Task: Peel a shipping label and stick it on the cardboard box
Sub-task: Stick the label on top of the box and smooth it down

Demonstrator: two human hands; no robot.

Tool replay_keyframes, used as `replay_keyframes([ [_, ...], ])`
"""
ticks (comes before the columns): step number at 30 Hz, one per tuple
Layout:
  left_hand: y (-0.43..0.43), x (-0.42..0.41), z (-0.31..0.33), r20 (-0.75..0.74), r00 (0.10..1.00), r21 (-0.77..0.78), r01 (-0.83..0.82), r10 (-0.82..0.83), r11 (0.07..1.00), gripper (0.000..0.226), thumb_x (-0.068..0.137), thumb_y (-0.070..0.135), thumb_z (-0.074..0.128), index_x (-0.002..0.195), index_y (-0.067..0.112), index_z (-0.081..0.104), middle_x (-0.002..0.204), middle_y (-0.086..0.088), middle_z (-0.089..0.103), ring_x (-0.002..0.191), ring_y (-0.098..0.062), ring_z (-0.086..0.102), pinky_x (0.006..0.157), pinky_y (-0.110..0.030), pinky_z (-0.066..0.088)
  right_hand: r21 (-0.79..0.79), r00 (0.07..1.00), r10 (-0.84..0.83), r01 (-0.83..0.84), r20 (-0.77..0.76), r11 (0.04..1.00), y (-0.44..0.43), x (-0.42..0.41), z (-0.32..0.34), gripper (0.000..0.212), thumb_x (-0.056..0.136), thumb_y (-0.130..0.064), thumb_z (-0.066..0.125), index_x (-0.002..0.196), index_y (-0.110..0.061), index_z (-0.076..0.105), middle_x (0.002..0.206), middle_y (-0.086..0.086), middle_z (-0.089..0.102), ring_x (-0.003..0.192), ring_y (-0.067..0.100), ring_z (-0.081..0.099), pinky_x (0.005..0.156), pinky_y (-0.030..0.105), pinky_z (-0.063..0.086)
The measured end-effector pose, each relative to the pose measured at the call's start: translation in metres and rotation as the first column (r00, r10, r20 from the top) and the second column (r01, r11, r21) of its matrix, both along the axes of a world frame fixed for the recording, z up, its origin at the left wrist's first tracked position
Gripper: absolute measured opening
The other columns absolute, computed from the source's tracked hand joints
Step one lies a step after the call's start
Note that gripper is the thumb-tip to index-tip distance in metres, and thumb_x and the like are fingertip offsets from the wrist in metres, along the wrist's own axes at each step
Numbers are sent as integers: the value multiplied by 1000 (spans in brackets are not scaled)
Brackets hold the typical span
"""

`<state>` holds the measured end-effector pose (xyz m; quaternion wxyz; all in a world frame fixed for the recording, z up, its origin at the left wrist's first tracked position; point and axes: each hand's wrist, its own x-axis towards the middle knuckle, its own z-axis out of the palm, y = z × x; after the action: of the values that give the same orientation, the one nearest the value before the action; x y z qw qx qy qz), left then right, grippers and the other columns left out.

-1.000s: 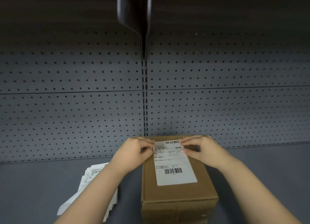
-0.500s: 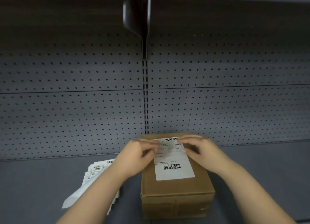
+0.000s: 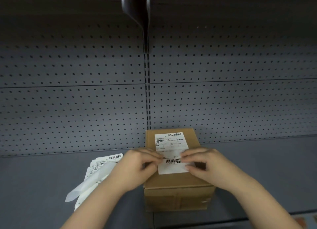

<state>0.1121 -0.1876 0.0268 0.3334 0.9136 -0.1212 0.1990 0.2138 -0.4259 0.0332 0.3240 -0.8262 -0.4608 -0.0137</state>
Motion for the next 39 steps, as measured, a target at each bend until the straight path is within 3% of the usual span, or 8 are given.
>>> replay_keyframes([
  [10,11,-10,-20,58,994,-166,-77,88,983,29,82,30,55,96,18,78,103,11,74,106,1,63,97,-18,45,123,997,-59,64,-47,990,-20,4,-9,22,77,-15,77,97,-25,76,108,-17,70,106,-7,61,99,15,42],
  [15,4,-13,-8,52,993,-70,-99,103,993,35,81,37,51,99,21,77,104,16,71,108,11,57,98,-17,44,75,997,-80,81,-17,994,-16,1,-1,23,80,-17,75,101,-26,75,111,-22,67,106,-12,58,101,18,42],
  [20,-28,-16,2,67,997,113,35,-43,993,30,86,28,53,109,24,73,115,11,70,113,4,57,100,-21,43,21,998,15,-16,59,1000,-5,-19,3,26,83,-24,70,109,-30,71,117,-24,64,107,-12,56,98,12,41],
  [22,-39,-16,0,79,994,168,55,-69,984,31,87,25,53,113,25,70,120,12,68,115,2,56,101,-20,42,-9,994,65,-65,85,998,0,-28,-2,25,84,-33,61,106,-28,71,114,-21,66,104,-9,59,95,16,46],
  [29,-42,-18,-9,77,995,166,45,-59,985,31,84,22,54,110,21,72,119,10,69,115,2,57,100,-21,44,23,993,96,-98,72,995,-3,-32,-12,29,89,-34,52,109,-26,71,118,-18,65,110,-9,55,96,18,46],
  [35,-15,-28,-14,116,992,6,-42,41,999,25,77,23,56,87,18,78,99,13,75,103,6,62,90,-22,50,80,998,55,-57,25,995,-30,-20,-12,25,86,-15,68,107,-28,73,117,-20,67,114,-7,56,101,24,45],
  [39,-9,-33,-19,158,984,-79,-70,82,994,24,76,22,57,86,18,79,95,13,75,100,4,64,89,-19,50,135,999,33,-30,-19,990,-45,-17,-17,27,85,-8,69,105,-26,74,114,-18,69,114,-2,58,101,27,45],
])
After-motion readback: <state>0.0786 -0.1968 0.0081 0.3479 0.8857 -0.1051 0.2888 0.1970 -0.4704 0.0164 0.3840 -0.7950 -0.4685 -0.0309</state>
